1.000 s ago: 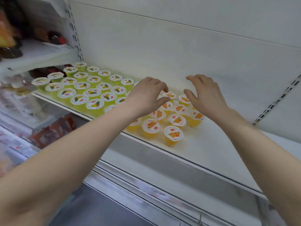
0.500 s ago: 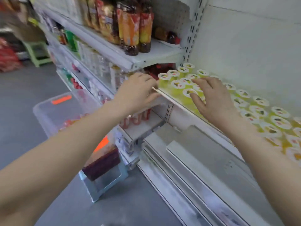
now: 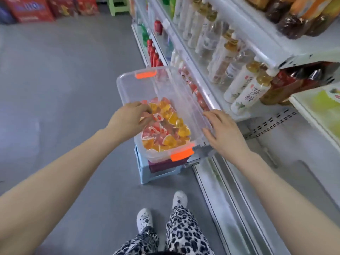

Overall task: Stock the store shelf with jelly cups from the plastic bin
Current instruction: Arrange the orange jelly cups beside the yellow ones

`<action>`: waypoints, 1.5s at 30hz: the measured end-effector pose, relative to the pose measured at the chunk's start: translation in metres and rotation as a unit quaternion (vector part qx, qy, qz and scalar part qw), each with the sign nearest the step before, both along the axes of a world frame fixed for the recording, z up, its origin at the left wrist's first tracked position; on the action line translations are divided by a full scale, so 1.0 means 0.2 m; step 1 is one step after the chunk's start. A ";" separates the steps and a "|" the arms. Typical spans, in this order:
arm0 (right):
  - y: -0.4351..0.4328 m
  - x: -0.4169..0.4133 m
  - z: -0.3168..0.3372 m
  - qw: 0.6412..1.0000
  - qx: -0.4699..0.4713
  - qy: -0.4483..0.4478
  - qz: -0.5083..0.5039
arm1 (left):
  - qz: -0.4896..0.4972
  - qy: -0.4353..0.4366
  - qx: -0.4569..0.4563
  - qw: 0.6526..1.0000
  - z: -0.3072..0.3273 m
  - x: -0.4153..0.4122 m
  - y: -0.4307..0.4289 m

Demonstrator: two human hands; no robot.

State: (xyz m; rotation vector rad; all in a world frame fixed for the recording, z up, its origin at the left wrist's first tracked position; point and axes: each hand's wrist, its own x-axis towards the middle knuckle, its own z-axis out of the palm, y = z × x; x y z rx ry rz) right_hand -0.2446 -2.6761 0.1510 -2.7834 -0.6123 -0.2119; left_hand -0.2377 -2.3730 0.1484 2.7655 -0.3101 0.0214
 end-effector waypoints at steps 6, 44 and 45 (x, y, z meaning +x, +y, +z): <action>0.19 0.38 -0.25 0.988 -0.029 0.125 0.080 | 0.023 0.055 -0.015 0.998 -0.23 0.13 -0.03; 0.47 0.77 -0.64 0.932 -0.213 0.285 0.070 | -0.091 0.183 0.151 0.967 -0.79 1.17 -0.15; 0.46 0.76 -0.66 0.935 -0.210 0.278 0.062 | -0.120 0.185 0.169 0.961 -0.83 1.20 -0.17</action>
